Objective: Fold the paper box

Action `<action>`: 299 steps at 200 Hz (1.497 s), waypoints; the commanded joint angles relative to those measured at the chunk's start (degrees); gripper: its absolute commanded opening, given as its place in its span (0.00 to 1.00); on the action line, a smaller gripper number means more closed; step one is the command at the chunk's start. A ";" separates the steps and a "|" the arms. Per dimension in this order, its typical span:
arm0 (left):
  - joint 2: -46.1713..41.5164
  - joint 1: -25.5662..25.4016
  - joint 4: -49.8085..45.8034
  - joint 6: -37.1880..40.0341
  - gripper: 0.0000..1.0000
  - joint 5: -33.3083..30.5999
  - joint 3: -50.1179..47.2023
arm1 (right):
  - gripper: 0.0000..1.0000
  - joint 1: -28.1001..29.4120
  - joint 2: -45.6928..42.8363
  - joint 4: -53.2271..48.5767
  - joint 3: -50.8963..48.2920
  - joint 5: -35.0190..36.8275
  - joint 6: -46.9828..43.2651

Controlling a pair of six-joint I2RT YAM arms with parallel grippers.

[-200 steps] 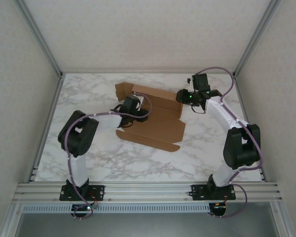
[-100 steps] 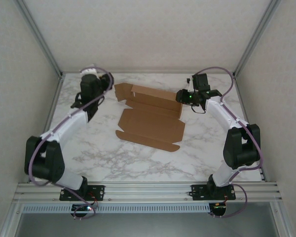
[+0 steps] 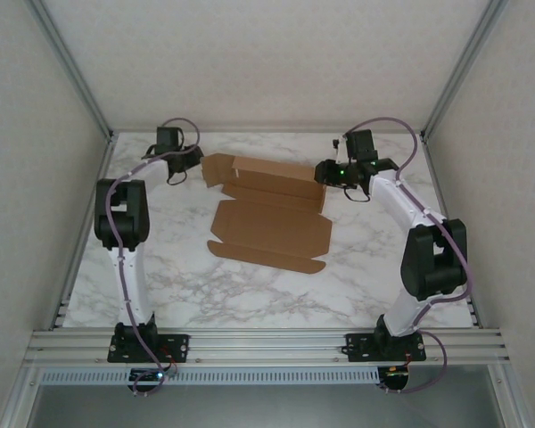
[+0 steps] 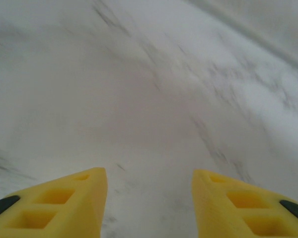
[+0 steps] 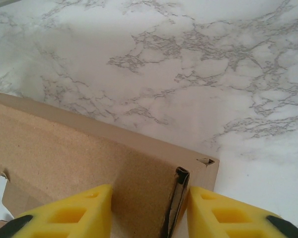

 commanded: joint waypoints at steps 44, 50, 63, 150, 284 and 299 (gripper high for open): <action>-4.57 -3.09 3.67 2.80 0.50 12.52 -7.33 | 0.40 0.98 5.80 -7.12 2.82 -1.58 0.28; -5.33 -3.21 4.48 1.66 0.50 12.71 -8.58 | 0.40 0.97 5.99 -6.96 2.94 -1.71 0.56; -7.38 -3.68 6.75 -0.01 0.50 12.98 -11.81 | 0.40 0.97 6.33 -6.78 3.14 -1.99 0.84; -14.66 -7.09 19.60 -12.64 0.49 15.39 -25.05 | 0.39 1.40 5.66 -4.01 0.30 -1.45 2.87; -25.70 -11.08 20.58 -15.85 0.55 0.94 -33.02 | 0.38 1.53 2.96 -0.06 -4.55 -0.81 5.52; -25.95 -10.90 15.19 -14.28 0.55 -2.41 -32.05 | 0.38 1.52 3.14 -0.36 -4.31 -0.54 5.32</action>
